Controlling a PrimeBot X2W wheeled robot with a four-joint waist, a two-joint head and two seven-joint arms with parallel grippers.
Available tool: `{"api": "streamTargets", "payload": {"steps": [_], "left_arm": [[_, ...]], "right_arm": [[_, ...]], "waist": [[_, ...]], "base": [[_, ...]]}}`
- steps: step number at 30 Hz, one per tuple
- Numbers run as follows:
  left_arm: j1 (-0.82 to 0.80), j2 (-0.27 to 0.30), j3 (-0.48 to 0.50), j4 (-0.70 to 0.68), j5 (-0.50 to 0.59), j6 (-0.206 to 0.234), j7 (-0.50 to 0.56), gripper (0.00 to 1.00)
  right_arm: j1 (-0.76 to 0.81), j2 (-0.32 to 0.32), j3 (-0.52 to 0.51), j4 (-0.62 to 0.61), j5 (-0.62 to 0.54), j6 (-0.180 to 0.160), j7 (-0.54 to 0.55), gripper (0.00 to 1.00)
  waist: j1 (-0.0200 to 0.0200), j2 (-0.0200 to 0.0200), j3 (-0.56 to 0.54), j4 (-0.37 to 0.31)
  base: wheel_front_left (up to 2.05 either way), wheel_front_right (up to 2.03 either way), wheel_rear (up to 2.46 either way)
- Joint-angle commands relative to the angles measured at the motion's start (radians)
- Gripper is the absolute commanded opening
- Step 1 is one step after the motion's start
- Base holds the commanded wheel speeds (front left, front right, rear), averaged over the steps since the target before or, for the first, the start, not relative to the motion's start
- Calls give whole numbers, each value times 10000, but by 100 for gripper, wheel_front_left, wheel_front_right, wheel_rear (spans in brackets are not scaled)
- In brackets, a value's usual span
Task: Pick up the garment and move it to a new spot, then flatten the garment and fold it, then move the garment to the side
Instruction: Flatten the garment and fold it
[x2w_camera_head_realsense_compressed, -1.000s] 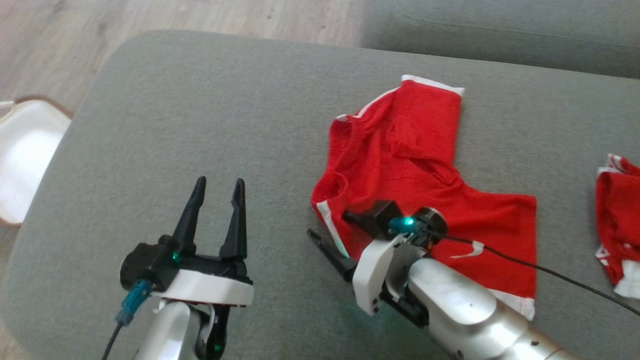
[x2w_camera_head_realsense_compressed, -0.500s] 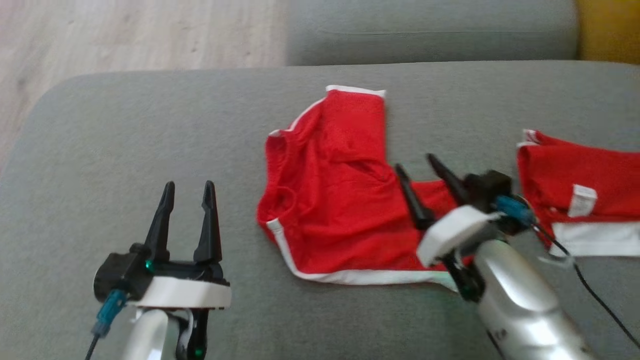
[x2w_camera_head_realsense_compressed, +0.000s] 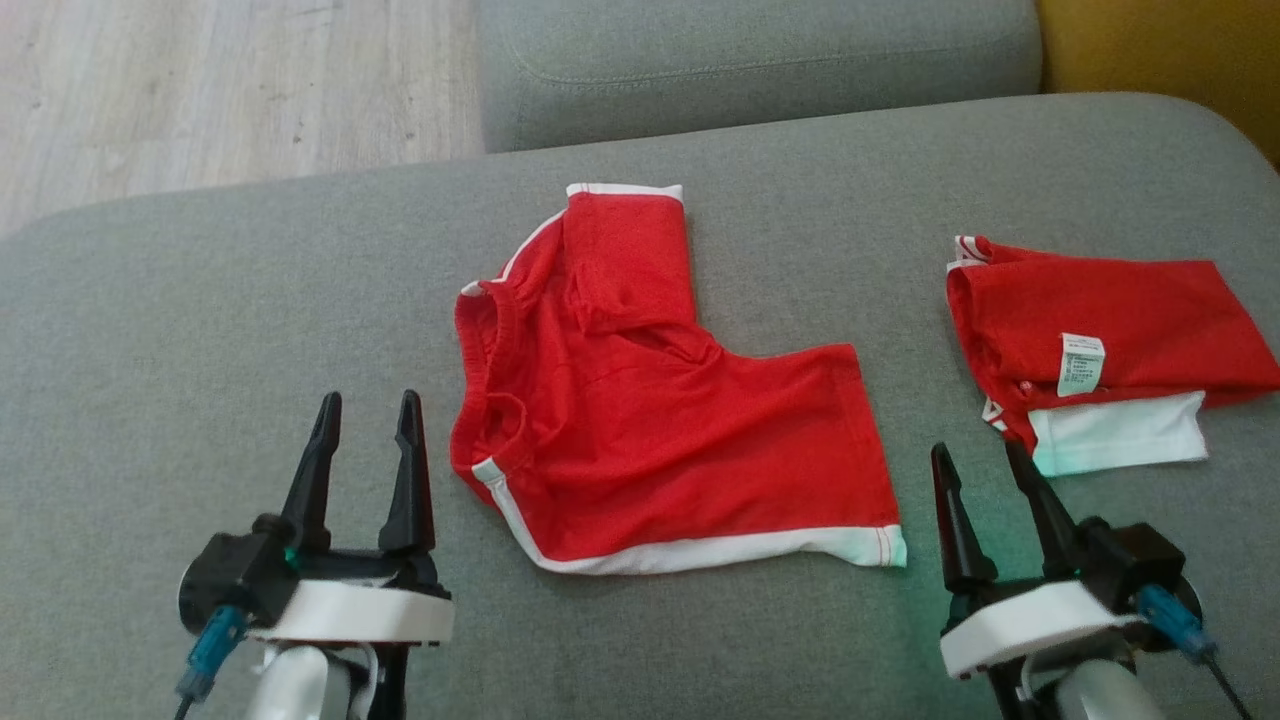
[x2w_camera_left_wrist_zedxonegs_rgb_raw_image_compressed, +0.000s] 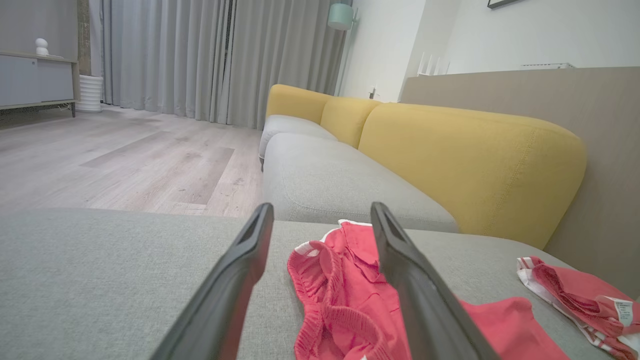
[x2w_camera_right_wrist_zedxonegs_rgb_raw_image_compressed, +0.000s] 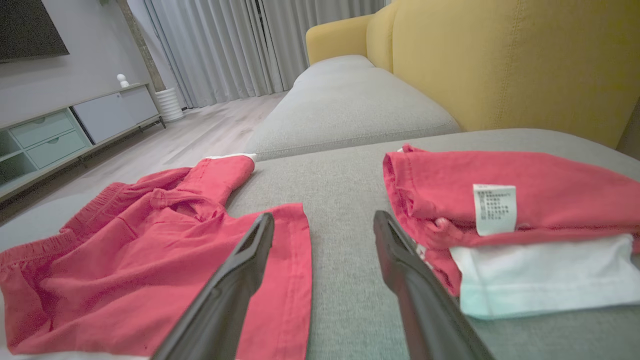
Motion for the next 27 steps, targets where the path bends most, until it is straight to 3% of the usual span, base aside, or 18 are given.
{"api": "streamTargets", "payload": {"steps": [1, 5, 11, 21, 27], "left_arm": [[-300, 71, 384, -276, 77, -42, -94, 100], [-398, 217, 165, -73, 232, -57, -94, 100], [-737, 969, -915, 840, 462, -65, 25, 100], [-2282, 3130, -4414, 1834, 325, -67, 1464, 100], [-3208, 4050, -5530, 2170, -260, -68, 1877, 100]], "right_arm": [[-312, 7, 249, -543, -6, 67, -107, 100], [-368, 12, 277, -836, 158, 67, -101, 100], [-491, 14, 202, -985, 166, 67, -2, 100], [-533, 15, 165, -869, 257, 67, 90, 100], [-694, 16, 251, -792, 323, 67, 78, 100]], "waist": [[1, 0, 74, -36], [1, 0, 175, -43], [1, 0, 275, -45], [1, 0, 570, -153], [1, 0, 776, -313]], "base": [[0, 0, 0], [0, 0, 0], [0, 0, 0], [0, 0, 0], [0, 0, 0]]}}
